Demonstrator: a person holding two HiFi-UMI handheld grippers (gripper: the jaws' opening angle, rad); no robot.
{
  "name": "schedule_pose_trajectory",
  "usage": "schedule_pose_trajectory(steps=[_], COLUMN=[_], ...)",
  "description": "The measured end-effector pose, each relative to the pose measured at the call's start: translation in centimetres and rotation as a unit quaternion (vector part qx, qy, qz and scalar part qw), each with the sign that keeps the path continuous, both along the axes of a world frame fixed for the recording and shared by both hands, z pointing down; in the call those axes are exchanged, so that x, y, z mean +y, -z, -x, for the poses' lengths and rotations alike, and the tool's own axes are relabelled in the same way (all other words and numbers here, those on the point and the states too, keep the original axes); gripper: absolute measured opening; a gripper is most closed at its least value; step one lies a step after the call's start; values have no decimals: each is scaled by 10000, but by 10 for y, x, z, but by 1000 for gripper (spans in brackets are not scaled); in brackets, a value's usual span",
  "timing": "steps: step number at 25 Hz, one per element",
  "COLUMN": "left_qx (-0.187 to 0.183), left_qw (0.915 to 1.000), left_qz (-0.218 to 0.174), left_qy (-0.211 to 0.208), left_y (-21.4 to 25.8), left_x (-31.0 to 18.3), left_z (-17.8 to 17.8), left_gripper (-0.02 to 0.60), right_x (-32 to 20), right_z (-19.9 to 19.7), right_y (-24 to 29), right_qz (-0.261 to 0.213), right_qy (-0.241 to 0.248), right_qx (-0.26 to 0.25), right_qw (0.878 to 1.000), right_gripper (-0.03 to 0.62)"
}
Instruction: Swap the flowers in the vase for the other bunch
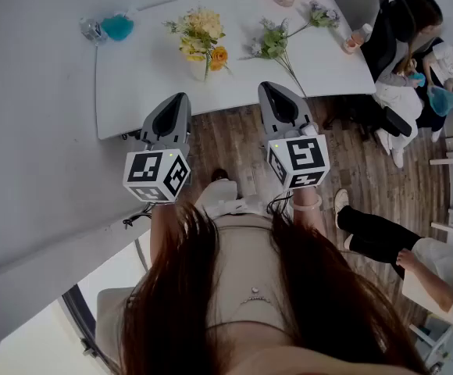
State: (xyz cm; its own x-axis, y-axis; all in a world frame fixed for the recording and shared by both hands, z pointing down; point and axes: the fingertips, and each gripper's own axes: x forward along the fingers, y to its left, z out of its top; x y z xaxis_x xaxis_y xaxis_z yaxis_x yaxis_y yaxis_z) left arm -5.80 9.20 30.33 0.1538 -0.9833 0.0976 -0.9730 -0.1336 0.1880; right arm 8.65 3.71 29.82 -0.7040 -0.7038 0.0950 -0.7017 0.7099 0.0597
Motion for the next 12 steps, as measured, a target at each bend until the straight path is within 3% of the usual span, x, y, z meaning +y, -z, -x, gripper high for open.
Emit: schedule_pose_trajectory(steps=[12], left_qx=[70], left_qw=[9996], left_qz=[36], left_qy=[-276], left_y=[-6], left_x=[-18], left_z=[30], left_gripper=[6], right_x=[-12], right_z=[29], right_y=[10], right_qz=[-76], right_qy=[-128], right_qx=[-271], right_qw=[9995], right_gripper=[28])
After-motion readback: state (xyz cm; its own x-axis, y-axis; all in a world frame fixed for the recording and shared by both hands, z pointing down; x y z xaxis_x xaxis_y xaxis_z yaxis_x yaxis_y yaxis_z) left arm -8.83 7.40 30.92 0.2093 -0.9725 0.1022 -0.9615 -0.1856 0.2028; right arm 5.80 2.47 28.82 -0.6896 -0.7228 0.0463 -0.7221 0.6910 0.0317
